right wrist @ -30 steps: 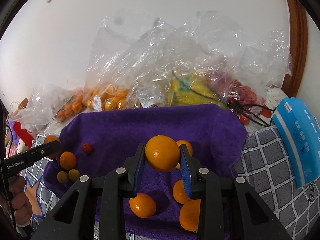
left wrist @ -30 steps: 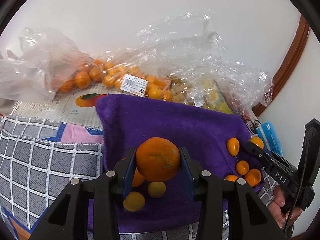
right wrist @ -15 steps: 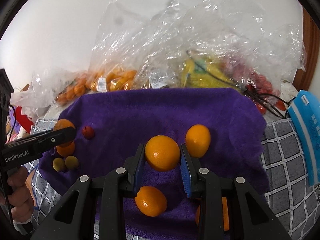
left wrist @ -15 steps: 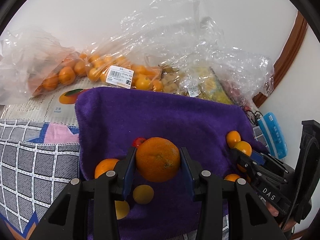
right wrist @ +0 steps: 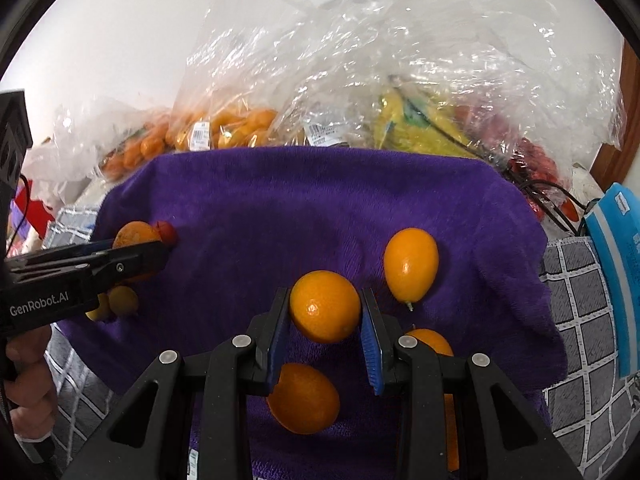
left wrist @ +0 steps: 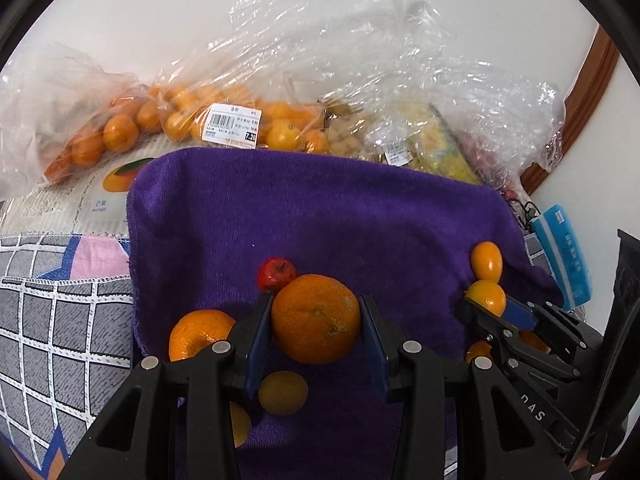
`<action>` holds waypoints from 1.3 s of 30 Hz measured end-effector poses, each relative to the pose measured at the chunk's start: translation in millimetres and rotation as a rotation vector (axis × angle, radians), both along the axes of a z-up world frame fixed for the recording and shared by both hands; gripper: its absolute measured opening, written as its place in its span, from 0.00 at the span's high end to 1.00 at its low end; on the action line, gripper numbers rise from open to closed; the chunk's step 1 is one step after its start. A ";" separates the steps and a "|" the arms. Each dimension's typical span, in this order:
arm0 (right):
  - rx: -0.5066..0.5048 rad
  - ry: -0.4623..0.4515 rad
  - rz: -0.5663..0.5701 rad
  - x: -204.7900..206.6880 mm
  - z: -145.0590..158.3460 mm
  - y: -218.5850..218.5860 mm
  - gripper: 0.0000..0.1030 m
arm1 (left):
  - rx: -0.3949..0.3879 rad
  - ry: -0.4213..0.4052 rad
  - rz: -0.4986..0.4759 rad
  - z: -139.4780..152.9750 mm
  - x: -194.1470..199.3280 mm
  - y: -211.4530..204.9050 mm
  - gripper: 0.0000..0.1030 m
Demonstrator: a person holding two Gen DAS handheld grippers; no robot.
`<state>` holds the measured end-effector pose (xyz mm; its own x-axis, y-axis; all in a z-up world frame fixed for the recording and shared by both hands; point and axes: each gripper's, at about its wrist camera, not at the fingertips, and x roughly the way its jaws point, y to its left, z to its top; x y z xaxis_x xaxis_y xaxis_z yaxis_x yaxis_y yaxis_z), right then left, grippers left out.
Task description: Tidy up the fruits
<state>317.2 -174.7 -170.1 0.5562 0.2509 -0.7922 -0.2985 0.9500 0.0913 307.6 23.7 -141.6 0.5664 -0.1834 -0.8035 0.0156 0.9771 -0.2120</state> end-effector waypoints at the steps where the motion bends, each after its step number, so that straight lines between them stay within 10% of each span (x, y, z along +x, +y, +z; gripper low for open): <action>1: -0.007 -0.002 0.000 -0.2 -0.9 1.0 0.68 | 0.008 -0.002 -0.002 -0.3 0.0 -1.2 0.61; 20: -0.035 -0.021 -0.013 -4.5 -2.7 -2.1 0.62 | 0.006 0.007 -0.008 -0.4 -2.7 -1.4 0.56; 24: -0.041 -0.053 -0.010 -11.0 9.0 -2.5 0.45 | 0.027 -0.040 -0.004 15.5 -12.8 -0.2 0.51; 39: -0.052 -0.132 -0.077 -85.5 81.5 -8.9 0.30 | 0.081 -0.107 0.053 60.3 -84.7 -4.7 0.51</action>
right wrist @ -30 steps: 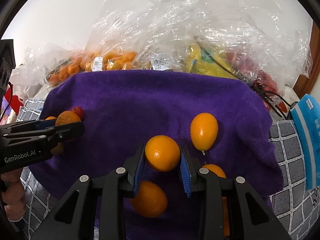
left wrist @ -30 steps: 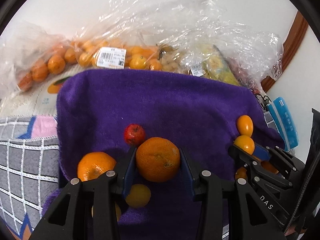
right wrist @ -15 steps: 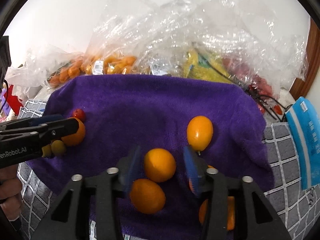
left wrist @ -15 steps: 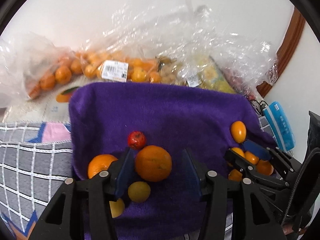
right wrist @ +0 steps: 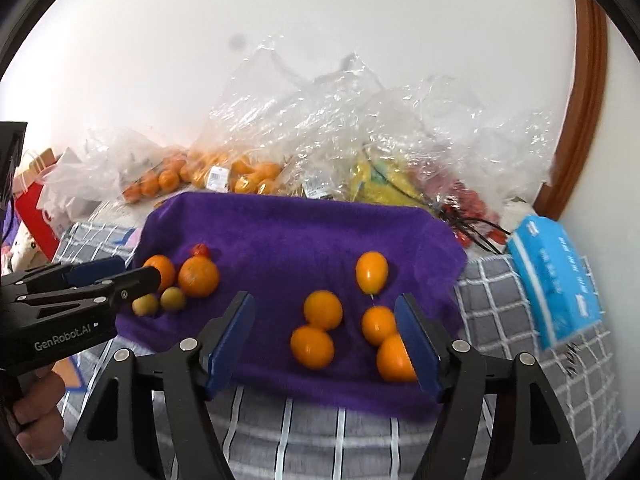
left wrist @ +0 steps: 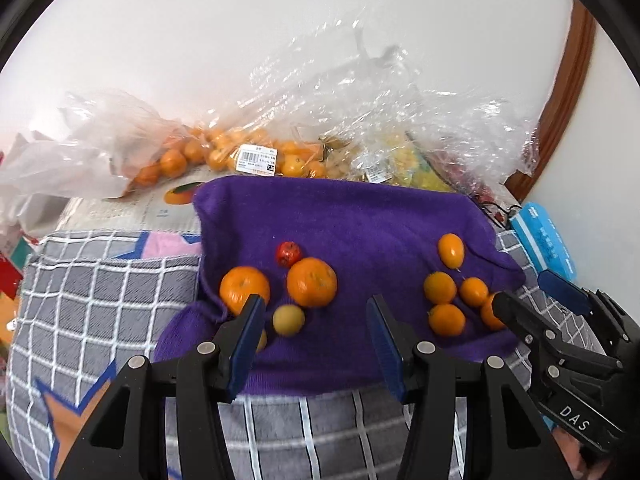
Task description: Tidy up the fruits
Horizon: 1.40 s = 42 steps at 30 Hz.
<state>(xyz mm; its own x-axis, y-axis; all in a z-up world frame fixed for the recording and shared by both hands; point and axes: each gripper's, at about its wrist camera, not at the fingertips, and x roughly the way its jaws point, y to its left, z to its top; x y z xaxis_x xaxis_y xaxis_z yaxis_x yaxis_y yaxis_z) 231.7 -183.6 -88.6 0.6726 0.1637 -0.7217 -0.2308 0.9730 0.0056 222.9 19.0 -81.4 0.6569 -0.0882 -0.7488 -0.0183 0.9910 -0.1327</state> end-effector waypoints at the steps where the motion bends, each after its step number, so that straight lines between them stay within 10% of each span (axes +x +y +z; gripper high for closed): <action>1: 0.005 0.010 -0.005 -7.9 3.7 -2.2 0.30 | 0.004 -0.004 -0.001 3.8 -8.7 -2.1 0.51; 11: 0.013 -0.002 -0.068 -80.9 28.5 -18.6 0.29 | 0.070 -0.057 -0.026 34.8 -84.6 -22.8 0.37; 18: 0.087 -0.055 -0.086 -134.3 48.7 -34.2 0.08 | 0.067 -0.136 -0.019 54.8 -132.0 -27.5 0.21; 42: 0.092 -0.143 -0.158 -222.6 75.2 -61.3 0.00 | 0.071 -0.250 0.008 84.0 -226.5 -34.6 0.17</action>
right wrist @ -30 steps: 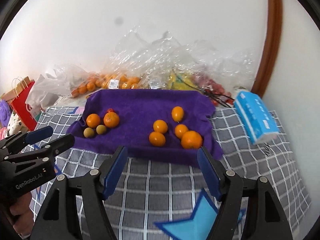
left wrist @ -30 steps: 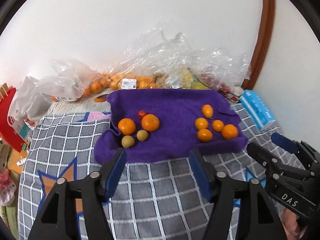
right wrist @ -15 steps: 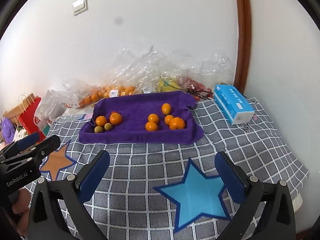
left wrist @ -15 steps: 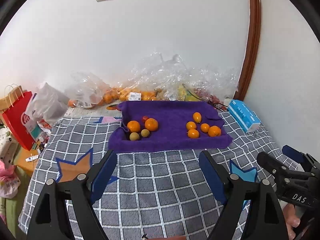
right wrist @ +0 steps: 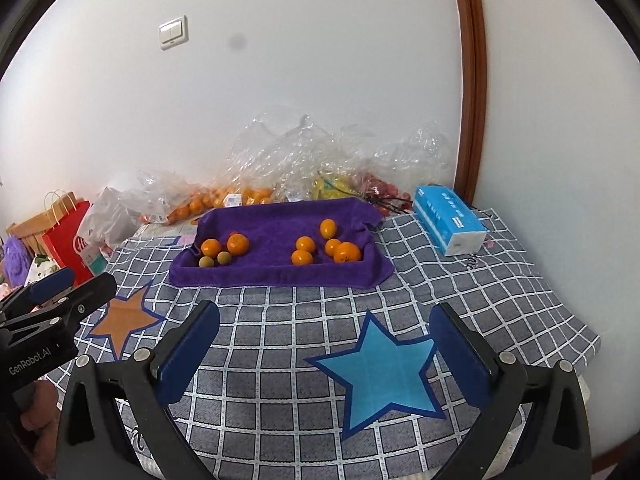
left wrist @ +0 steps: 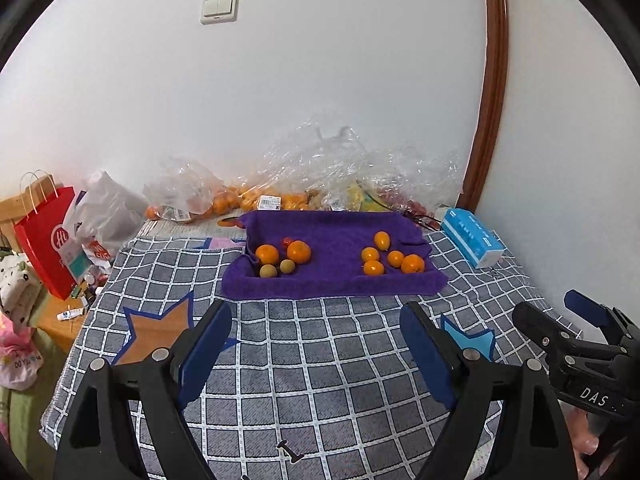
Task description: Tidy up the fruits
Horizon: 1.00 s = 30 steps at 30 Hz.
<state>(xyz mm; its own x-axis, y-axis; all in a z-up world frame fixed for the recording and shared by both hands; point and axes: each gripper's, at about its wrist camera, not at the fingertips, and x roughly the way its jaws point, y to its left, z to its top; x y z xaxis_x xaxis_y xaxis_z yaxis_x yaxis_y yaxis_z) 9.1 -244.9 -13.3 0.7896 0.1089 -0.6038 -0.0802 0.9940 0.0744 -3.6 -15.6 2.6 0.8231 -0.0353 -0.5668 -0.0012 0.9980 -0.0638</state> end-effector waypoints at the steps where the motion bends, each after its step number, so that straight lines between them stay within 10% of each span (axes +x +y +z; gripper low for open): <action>1: 0.003 0.001 -0.001 -0.1 -0.6 -1.0 0.00 | 0.002 0.001 0.001 -0.4 -0.5 -0.4 0.17; 30: -0.002 -0.007 0.002 -4.5 -1.2 -2.3 0.00 | 0.020 0.000 0.007 -0.7 -4.2 -5.4 0.17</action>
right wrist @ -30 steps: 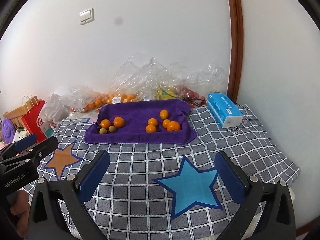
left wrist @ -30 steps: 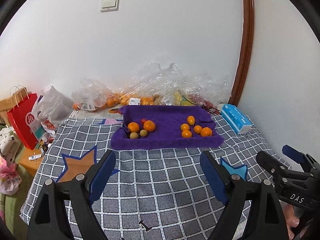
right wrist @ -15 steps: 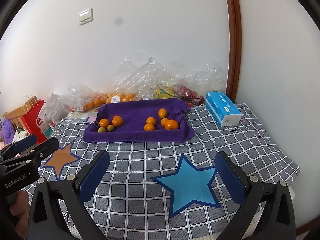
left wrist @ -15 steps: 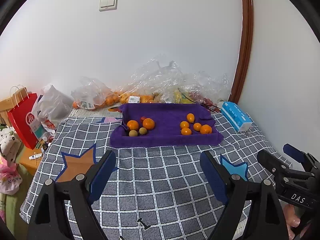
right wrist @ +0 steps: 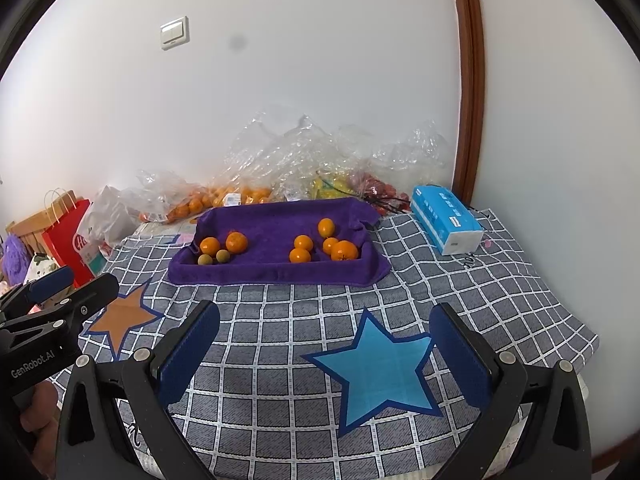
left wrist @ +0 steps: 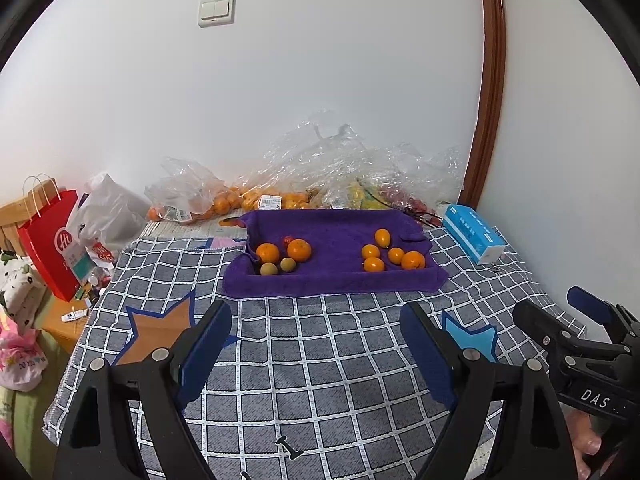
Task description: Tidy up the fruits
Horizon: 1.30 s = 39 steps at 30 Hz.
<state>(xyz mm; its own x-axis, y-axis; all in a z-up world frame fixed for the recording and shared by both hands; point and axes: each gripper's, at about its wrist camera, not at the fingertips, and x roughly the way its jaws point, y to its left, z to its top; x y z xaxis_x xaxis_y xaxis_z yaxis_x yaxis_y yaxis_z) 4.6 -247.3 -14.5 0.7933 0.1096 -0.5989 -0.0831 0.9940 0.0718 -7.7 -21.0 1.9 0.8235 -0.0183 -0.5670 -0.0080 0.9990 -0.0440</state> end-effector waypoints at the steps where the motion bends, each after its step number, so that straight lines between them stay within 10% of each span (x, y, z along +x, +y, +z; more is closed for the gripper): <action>1: 0.000 -0.001 0.001 0.0 0.6 0.1 0.00 | 0.000 0.000 0.000 0.1 -0.2 -0.5 0.17; 39: 0.002 -0.010 0.009 -1.8 6.0 -0.8 0.00 | -0.001 -0.005 0.004 3.3 -2.3 1.1 0.17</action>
<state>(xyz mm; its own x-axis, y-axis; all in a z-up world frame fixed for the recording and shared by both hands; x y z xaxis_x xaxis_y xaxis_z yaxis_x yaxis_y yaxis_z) 2.8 -248.1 -8.6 0.7983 0.1175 -0.5907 -0.0924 0.9931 0.0726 -10.0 -19.9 5.2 0.8264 -0.0151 -0.5629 -0.0121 0.9989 -0.0446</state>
